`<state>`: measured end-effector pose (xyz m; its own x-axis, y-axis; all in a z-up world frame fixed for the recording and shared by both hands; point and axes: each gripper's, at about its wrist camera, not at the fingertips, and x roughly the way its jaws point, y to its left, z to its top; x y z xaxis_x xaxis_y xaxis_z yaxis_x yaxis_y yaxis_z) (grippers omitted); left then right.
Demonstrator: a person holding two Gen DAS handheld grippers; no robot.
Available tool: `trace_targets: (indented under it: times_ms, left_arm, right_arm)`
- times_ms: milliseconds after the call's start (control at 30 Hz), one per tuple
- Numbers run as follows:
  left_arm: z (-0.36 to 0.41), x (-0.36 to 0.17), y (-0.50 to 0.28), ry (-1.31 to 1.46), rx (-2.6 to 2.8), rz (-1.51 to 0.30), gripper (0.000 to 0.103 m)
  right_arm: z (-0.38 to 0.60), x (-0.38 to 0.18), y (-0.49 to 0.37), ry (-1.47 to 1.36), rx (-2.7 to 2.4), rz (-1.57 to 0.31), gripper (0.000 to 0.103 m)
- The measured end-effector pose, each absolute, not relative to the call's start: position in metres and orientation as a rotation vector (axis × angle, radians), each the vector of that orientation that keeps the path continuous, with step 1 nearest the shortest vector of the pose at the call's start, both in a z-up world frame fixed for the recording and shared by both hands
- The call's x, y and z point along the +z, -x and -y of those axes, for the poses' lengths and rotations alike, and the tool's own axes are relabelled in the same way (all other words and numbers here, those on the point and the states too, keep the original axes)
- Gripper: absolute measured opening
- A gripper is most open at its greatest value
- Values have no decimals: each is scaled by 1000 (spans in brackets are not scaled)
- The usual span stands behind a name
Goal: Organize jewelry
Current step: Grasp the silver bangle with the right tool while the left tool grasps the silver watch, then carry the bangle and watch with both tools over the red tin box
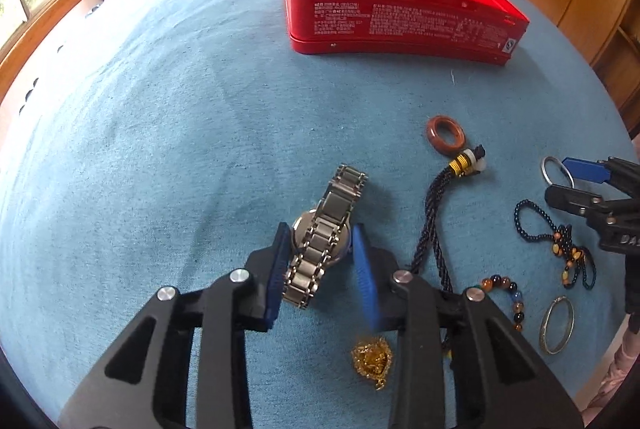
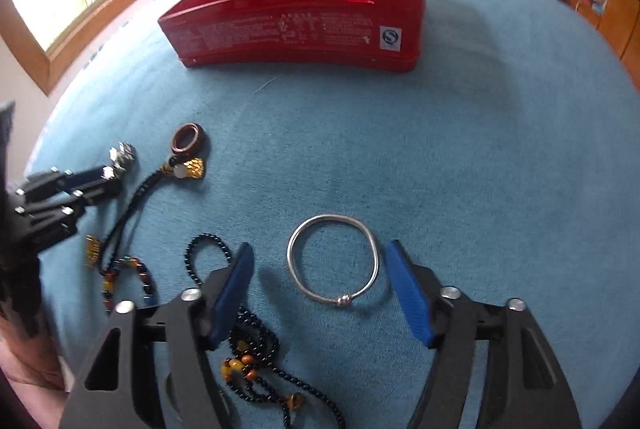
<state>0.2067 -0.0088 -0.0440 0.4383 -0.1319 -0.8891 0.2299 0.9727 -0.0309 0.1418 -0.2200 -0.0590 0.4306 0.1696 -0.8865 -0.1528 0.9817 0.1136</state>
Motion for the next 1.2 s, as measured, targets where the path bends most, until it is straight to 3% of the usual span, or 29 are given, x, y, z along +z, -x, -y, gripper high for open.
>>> trace_targets:
  times_ms: [67, 767, 1200]
  left_arm:
    - [4, -42, -206, -86, -222, -1094, 30]
    - [-53, 10, -197, 56, -281, -1011, 30]
    - [-28, 64, -214, 91, -309, -905, 30]
  right_arm:
    - [219, -58, -141, 10, 183, -1093, 47]
    - [237, -8, -130, -106, 270, -994, 46]
    - [231, 31, -174, -147, 303, -913, 46]
